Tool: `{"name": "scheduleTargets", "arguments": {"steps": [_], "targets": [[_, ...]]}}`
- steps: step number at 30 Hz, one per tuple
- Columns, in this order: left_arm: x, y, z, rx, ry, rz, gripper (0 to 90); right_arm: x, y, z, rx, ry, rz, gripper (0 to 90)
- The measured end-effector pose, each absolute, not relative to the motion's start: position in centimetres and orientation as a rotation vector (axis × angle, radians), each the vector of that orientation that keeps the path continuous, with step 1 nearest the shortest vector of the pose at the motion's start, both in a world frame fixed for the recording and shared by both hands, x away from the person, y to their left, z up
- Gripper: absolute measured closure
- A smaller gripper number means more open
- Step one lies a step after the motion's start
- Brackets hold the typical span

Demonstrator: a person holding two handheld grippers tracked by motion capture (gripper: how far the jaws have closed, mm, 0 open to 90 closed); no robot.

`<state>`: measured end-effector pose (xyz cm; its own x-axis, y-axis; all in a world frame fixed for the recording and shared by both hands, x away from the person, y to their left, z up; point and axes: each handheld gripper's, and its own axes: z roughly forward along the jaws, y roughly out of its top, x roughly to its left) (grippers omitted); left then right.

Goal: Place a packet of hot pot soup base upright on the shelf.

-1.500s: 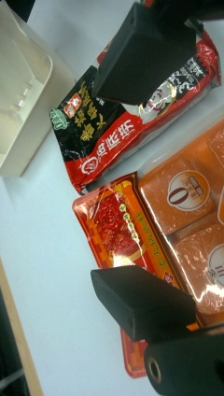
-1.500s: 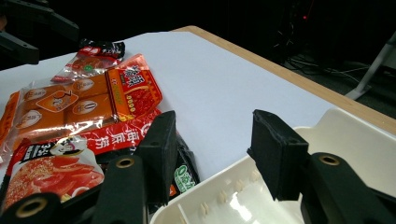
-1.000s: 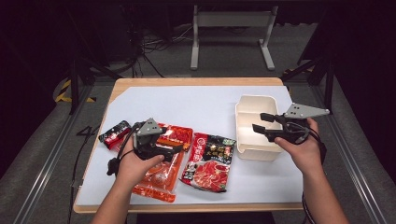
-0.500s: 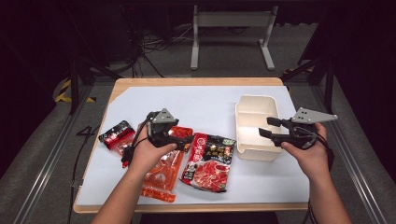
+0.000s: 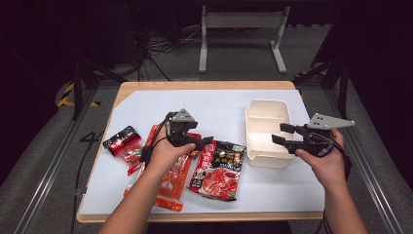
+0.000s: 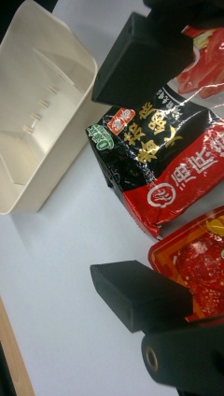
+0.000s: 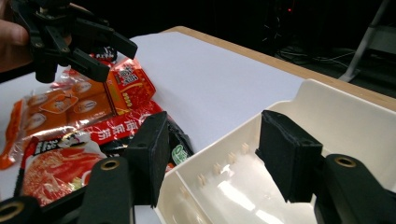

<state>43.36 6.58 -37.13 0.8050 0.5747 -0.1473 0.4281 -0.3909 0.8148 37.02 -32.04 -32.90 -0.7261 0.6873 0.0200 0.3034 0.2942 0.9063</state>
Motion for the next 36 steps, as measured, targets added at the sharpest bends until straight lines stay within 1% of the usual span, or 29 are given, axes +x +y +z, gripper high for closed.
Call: {"name": "scheduleTargets", "arguments": {"steps": [5,8,11,17,22,29,30,36], "targets": [[44.2,5.9,-38.0,2.070,0.750,0.210,22.5,37.1,-32.1,-32.9,0.888,2.205,1.389,44.0],[44.7,5.5,-38.8,2.088,0.767,0.202,22.8,37.1,-32.0,-32.8,0.888,2.206,1.394,43.1],[45.4,5.1,-39.7,2.118,0.779,0.169,23.1,37.2,-32.0,-32.8,0.897,2.204,1.409,42.2],[46.3,4.6,-41.0,2.109,0.776,0.102,21.7,37.3,-32.1,-33.0,0.911,2.201,1.408,41.0],[46.8,4.3,-42.0,2.138,0.784,0.076,22.4,37.4,-32.0,-33.1,0.921,2.205,1.413,40.2],[47.2,4.2,-42.8,2.163,0.799,0.030,25.7,37.4,-31.9,-33.1,0.923,2.210,1.418,39.2],[47.1,4.1,-43.0,2.176,0.801,-0.003,25.7,37.4,-31.9,-33.1,0.922,2.211,1.418,39.1],[46.9,3.9,-43.5,2.238,0.811,-0.041,31.7,37.5,-31.9,-33.2,0.929,2.213,1.424,38.6]]}}
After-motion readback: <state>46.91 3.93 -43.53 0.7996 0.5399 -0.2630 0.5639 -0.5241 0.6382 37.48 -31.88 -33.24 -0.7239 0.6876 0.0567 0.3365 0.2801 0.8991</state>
